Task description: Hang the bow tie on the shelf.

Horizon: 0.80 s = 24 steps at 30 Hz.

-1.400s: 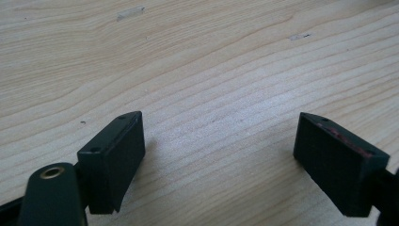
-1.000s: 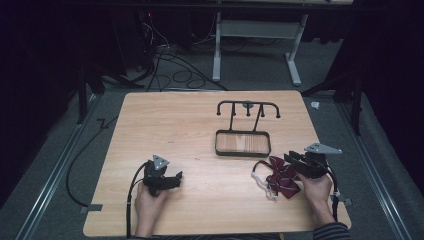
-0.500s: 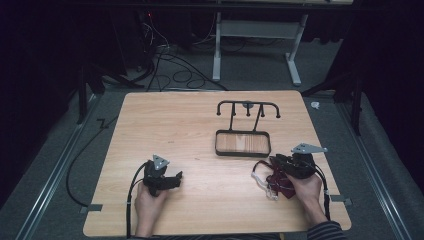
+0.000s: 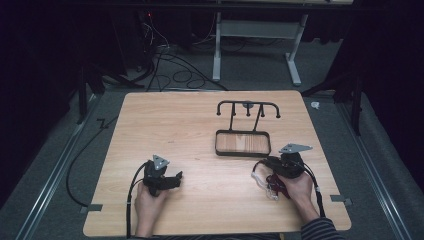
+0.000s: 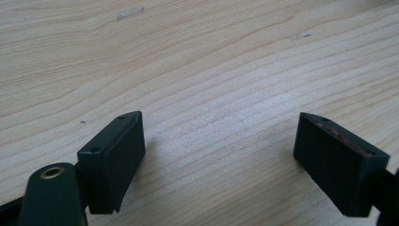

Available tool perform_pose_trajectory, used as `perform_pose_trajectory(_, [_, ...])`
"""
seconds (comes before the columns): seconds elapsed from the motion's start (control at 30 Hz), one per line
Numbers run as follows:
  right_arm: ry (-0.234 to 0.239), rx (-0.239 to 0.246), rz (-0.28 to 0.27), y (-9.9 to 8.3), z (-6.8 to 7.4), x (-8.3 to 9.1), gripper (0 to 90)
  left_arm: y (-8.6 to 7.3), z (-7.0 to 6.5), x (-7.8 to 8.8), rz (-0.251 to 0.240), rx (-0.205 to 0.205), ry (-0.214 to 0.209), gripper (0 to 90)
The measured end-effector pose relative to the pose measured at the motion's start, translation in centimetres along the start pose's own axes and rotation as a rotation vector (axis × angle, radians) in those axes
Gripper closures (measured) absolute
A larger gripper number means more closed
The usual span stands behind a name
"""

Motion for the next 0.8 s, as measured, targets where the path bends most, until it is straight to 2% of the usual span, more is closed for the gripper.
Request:
perform_pose_trajectory(0.53, [0.000, 0.017, 0.064, -0.7, 0.0, -1.1, 85.0, 0.0, 0.0, 0.0, 0.000, 0.000, 0.000, 17.4])
perform_pose_trajectory(0.8, [-0.009, 0.037, 0.066, -0.8, 0.1, -1.2, 90.0, 0.0, 0.0, 0.0, 0.000, 0.000, 0.000, 17.4])
Point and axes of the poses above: each handheld gripper's, and its own axes: x roughly backward along the jaws, y roughly out of its top, z roughly to its left, the point moved 4 cm from there along -x, roughly forward along the jaws, and after that the axes turned 12 degrees about -z, right-handed, at the moved point
